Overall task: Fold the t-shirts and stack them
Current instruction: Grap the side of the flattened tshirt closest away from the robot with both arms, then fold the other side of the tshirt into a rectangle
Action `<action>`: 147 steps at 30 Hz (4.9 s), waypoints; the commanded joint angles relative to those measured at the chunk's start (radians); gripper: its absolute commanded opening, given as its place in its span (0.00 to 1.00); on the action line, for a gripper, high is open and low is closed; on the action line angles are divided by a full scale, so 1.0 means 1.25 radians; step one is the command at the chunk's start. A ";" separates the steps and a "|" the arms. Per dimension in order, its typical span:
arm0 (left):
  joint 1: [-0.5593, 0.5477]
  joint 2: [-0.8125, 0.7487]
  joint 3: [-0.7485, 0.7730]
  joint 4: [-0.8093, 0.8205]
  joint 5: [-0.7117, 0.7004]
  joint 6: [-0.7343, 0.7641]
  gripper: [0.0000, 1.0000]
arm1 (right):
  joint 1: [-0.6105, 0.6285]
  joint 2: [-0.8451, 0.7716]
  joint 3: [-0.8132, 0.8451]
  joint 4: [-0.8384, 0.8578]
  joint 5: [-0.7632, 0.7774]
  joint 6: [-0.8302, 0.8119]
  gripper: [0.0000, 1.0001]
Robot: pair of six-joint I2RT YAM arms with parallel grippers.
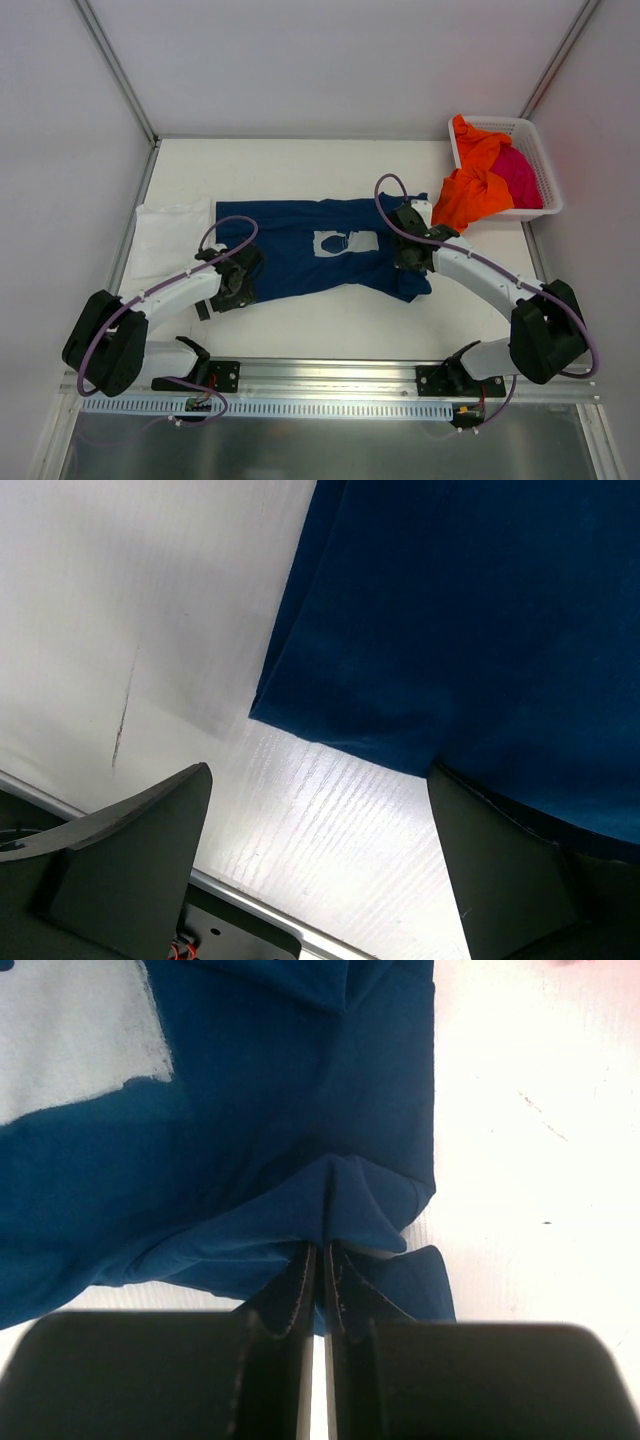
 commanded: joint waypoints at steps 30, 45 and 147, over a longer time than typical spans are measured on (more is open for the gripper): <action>-0.010 -0.079 -0.077 0.083 -0.078 -0.131 0.88 | 0.001 -0.068 -0.043 0.019 -0.042 0.009 0.01; -0.010 -0.030 -0.066 0.114 -0.113 -0.146 0.26 | 0.001 -0.076 -0.058 0.023 -0.045 0.009 0.01; 0.239 0.627 0.927 0.059 -0.154 0.341 0.99 | -0.251 0.512 0.678 0.051 -0.107 -0.225 1.00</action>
